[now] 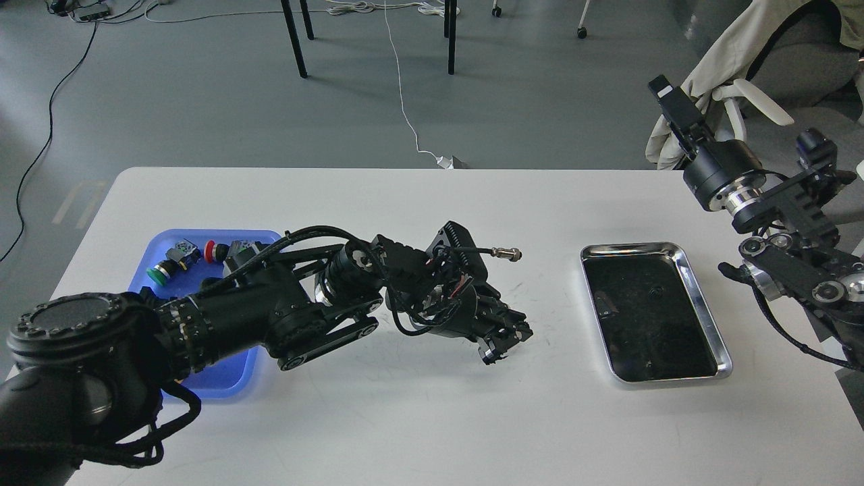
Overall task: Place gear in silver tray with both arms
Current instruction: 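Carry the black gear with the left gripper toward the silver tray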
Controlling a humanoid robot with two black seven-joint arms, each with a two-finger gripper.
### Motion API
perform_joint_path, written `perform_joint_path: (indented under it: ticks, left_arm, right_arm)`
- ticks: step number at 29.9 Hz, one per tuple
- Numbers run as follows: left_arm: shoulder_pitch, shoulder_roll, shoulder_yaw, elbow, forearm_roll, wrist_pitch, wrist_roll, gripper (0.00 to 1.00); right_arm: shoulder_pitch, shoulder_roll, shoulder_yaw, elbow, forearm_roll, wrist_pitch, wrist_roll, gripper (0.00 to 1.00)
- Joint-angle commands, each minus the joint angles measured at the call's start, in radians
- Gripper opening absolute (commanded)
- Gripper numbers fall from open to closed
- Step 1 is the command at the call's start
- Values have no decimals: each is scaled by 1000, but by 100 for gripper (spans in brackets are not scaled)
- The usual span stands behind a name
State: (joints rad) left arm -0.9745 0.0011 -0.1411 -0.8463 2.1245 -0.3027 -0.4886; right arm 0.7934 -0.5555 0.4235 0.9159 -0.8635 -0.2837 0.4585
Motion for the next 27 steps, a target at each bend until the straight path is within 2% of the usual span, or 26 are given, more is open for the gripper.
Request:
perform_joint_path:
  ticks: [1, 14, 27]
  left_arm:
    - [0, -1, 0, 39, -1, 2, 0, 11]
    - [20, -1, -6, 61, -18, 7, 0, 11]
    - [20, -1, -15, 36, -152, 68, 0, 12]
  right_arm:
    - [-2, 0, 0, 0, 0, 0, 0, 79]
    - [-6, 2, -8, -5, -2, 0, 0, 80]
    - [-11, 2, -12, -18, -2, 0, 0, 80]
